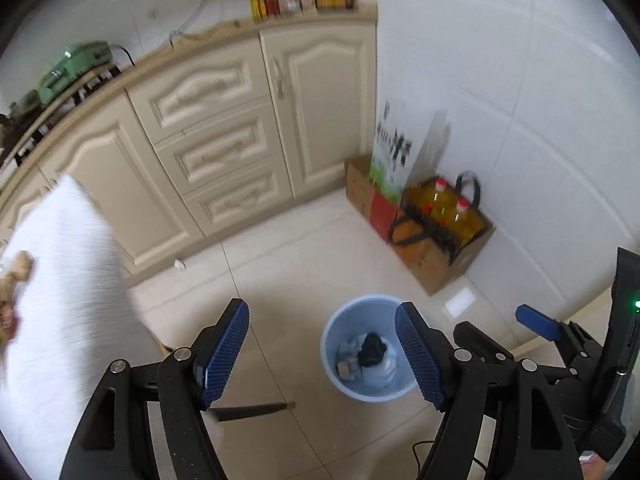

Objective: Collect trash
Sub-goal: 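Grasp the second black trash bag with the left gripper, then grasp the snack bar packet with the right gripper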

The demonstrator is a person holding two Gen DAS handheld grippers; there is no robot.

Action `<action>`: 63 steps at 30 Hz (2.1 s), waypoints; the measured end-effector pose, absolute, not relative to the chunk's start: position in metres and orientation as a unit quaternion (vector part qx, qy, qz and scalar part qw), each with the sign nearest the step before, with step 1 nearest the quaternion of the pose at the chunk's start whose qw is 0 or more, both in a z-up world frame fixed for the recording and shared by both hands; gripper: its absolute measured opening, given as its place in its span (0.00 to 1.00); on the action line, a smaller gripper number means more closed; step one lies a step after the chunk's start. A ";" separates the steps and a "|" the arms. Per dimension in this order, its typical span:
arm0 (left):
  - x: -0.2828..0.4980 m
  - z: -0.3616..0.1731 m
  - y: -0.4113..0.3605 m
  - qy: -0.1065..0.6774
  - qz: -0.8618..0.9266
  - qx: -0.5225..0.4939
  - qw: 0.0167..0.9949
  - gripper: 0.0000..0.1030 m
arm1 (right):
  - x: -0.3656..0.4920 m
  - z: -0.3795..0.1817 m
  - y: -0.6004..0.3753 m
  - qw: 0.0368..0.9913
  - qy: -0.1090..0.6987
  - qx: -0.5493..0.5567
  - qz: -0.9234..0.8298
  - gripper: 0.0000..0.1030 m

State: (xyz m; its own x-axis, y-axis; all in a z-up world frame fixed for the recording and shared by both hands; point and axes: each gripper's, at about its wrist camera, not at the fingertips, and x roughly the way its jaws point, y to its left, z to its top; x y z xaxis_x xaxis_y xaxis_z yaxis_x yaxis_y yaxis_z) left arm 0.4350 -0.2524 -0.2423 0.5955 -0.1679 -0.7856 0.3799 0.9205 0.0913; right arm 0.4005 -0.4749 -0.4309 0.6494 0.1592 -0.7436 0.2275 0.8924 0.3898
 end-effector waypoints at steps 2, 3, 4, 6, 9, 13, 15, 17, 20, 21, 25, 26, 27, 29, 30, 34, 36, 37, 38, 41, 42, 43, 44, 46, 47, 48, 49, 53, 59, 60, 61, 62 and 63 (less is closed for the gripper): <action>0.411 -0.221 -0.237 0.397 -0.154 0.124 0.896 0.78 | 0.389 -0.406 -0.465 0.888 0.402 0.224 -0.014 0.96; 0.396 -0.209 -0.227 0.380 -0.151 0.125 0.904 0.79 | 0.383 -0.390 -0.458 0.894 0.392 0.219 -0.007 0.97; 0.381 -0.198 -0.215 0.363 -0.147 0.125 0.911 0.82 | 0.376 -0.373 -0.448 0.900 0.379 0.213 0.000 0.97; 0.354 -0.176 -0.188 0.336 -0.135 0.122 0.924 0.84 | 0.367 -0.343 -0.426 0.913 0.358 0.195 0.014 0.99; 0.323 -0.151 -0.143 0.306 -0.112 0.112 0.939 0.86 | 0.358 -0.305 -0.391 0.927 0.332 0.172 0.035 1.00; 0.292 -0.134 -0.078 0.276 -0.069 0.092 0.954 0.93 | 0.350 -0.267 -0.339 0.937 0.310 0.142 0.070 1.00; 0.280 -0.130 -0.042 0.264 -0.043 0.084 0.960 0.93 | 0.352 -0.250 -0.305 0.940 0.302 0.125 0.093 1.00; 0.270 -0.131 -0.004 0.259 -0.012 0.076 0.963 0.93 | 0.354 -0.239 -0.275 0.942 0.297 0.110 0.115 1.00; 0.265 -0.134 0.039 0.259 0.033 0.068 0.963 0.93 | 0.363 -0.228 -0.233 0.941 0.295 0.089 0.140 1.00; 0.265 -0.136 0.057 0.260 0.049 0.063 0.962 0.93 | 0.368 -0.225 -0.212 0.940 0.293 0.078 0.153 1.00; 0.278 -0.150 0.108 0.281 0.110 0.050 0.952 0.94 | 0.390 -0.221 -0.153 0.937 0.295 0.045 0.183 1.00; 0.287 -0.153 0.115 0.287 0.118 0.048 0.949 0.94 | 0.399 -0.222 -0.139 0.935 0.299 0.036 0.189 1.00; 0.293 -0.162 0.129 0.302 0.129 0.043 0.943 0.94 | 0.404 -0.222 -0.127 0.933 0.302 0.032 0.195 1.00; 0.307 -0.173 0.139 0.324 0.141 0.037 0.935 0.93 | 0.421 -0.224 -0.101 0.928 0.308 0.020 0.207 1.00; 0.313 -0.183 0.148 0.337 0.148 0.033 0.929 0.93 | 0.427 -0.224 -0.093 0.927 0.311 0.014 0.210 1.00; 0.340 -0.206 0.163 0.370 0.152 0.026 0.916 0.93 | 0.458 -0.226 -0.058 0.920 0.325 -0.001 0.220 1.00; 0.349 -0.221 0.164 0.389 0.158 0.034 0.907 0.93 | 0.473 -0.226 -0.041 0.916 0.331 -0.009 0.226 1.00; 0.355 -0.224 0.165 0.393 0.158 0.034 0.905 0.92 | 0.481 -0.228 -0.031 0.913 0.335 -0.015 0.230 1.00; 0.363 -0.226 0.165 0.397 0.162 0.036 0.903 0.88 | 0.485 -0.229 -0.025 0.912 0.337 -0.018 0.232 1.00; 0.381 -0.225 0.162 0.396 0.162 0.054 0.902 0.80 | 0.504 -0.238 -0.004 0.901 0.357 -0.022 0.246 0.99; 0.379 -0.226 0.161 0.392 0.162 0.057 0.904 0.77 | 0.510 -0.242 0.002 0.897 0.364 -0.022 0.252 0.96; 0.393 -0.225 0.159 0.390 0.161 0.057 0.905 0.74 | 0.513 -0.245 0.006 0.894 0.368 -0.023 0.254 0.92; 0.393 -0.224 0.160 0.388 0.159 0.056 0.906 0.71 | 0.518 -0.250 0.011 0.890 0.375 -0.027 0.256 0.81; 0.397 -0.222 0.168 0.383 0.153 0.050 0.910 0.65 | 0.524 -0.255 0.016 0.885 0.386 -0.029 0.260 0.61; 0.393 -0.221 0.170 0.379 0.148 0.046 0.912 0.58 | 0.528 -0.259 0.018 0.882 0.393 -0.027 0.260 0.55; 0.389 -0.219 0.174 0.376 0.144 0.040 0.915 0.55 | 0.532 -0.262 0.019 0.878 0.398 -0.026 0.263 0.55; 0.382 -0.212 0.182 0.376 0.141 0.036 0.915 0.55 | 0.533 -0.264 0.021 0.879 0.397 -0.029 0.262 0.55; 0.360 -0.197 0.192 0.370 0.127 0.011 0.920 0.50 | 0.540 -0.268 0.023 0.876 0.404 -0.036 0.260 0.54; 0.318 -0.161 0.183 0.333 0.116 0.010 0.936 0.49 | 0.522 -0.252 0.007 0.874 0.380 0.009 0.303 0.33; 0.313 -0.153 0.179 0.324 0.108 0.008 0.940 0.49 | 0.515 -0.248 0.001 0.872 0.376 0.020 0.312 0.33; 0.304 -0.149 0.174 0.320 0.104 0.007 0.942 0.49 | 0.512 -0.244 -0.001 0.872 0.373 0.025 0.318 0.33; 0.299 -0.143 0.168 0.313 0.098 0.007 0.945 0.49 | 0.504 -0.238 -0.007 0.873 0.362 0.034 0.324 0.33; 0.293 -0.140 0.163 0.308 0.092 0.007 0.947 0.49 | 0.498 -0.234 -0.012 0.874 0.357 0.038 0.327 0.33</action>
